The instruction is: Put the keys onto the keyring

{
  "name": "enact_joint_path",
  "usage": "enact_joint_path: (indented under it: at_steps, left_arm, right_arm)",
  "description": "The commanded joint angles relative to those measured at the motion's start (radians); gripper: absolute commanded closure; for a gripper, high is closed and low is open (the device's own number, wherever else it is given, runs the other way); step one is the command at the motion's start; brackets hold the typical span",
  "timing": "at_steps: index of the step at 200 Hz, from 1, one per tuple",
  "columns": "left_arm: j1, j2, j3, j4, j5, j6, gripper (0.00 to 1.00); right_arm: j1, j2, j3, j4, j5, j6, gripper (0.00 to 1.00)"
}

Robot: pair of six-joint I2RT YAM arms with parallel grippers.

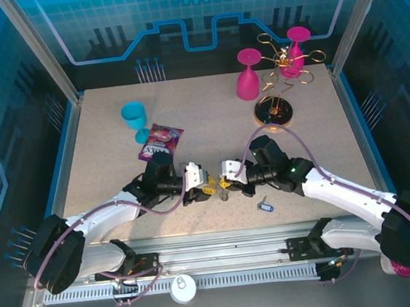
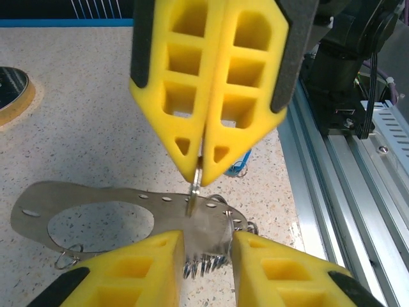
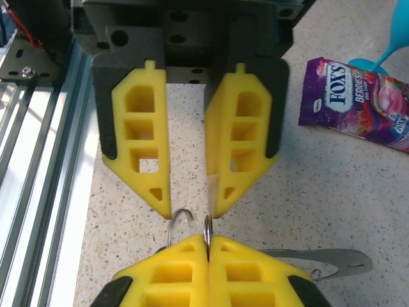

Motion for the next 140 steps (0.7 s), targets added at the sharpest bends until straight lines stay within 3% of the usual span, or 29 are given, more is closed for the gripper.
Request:
enact_joint_path:
  at_steps: [1, 42, 140]
  left_arm:
    - [0.006, 0.004, -0.007, 0.029, 0.037, 0.009, 0.70]
    - [0.007, -0.032, -0.048, 0.115, 0.068, -0.010, 0.70]
    - [0.006, -0.005, -0.013, 0.017, 0.065, 0.037, 0.78]
  right_arm:
    - [0.020, 0.017, 0.034, -0.029, 0.037, -0.058, 1.00]
    - [0.026, 0.016, 0.039, -0.041, 0.030, -0.069, 1.00]
    - [0.056, 0.011, 0.047, -0.012, -0.002, -0.053, 1.00]
